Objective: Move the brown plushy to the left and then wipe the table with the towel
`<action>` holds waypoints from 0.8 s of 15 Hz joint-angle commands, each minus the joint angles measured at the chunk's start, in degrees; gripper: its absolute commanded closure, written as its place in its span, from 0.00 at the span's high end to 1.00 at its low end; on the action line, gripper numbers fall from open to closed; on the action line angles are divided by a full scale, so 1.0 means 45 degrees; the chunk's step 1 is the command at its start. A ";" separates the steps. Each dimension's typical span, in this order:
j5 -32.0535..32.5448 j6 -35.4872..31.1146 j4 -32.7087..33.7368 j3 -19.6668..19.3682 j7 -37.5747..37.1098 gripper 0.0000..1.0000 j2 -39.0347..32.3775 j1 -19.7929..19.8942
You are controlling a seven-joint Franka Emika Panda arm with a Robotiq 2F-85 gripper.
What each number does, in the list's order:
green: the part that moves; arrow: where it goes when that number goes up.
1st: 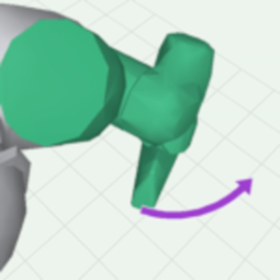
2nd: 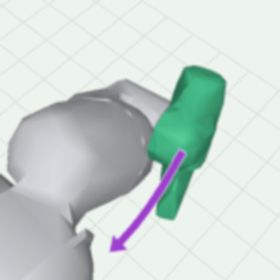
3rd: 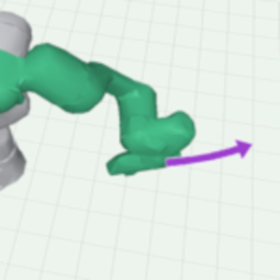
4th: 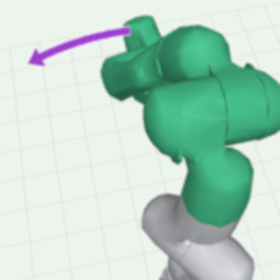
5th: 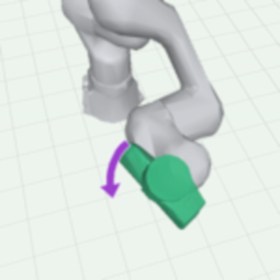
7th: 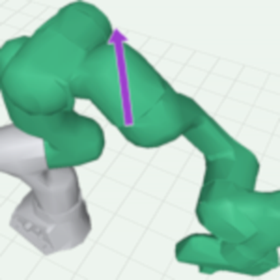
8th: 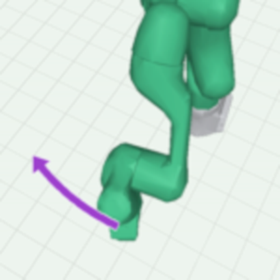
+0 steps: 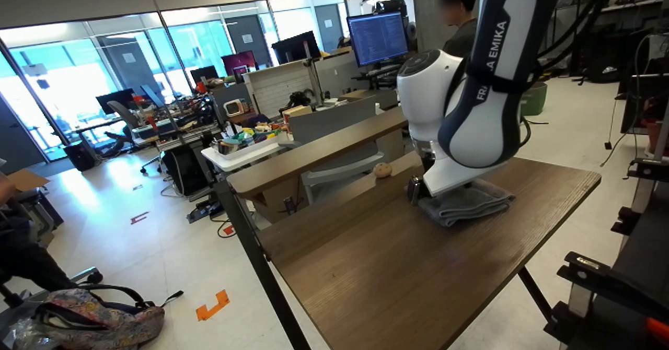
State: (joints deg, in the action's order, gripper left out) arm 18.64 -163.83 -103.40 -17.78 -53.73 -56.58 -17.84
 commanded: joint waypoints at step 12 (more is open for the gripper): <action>-0.4427 -0.5433 -0.1720 0.9765 0.7248 1.00 -0.1535 0.6706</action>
State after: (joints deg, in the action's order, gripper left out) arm 1.26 -186.67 -117.83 16.15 -28.43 -53.74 3.98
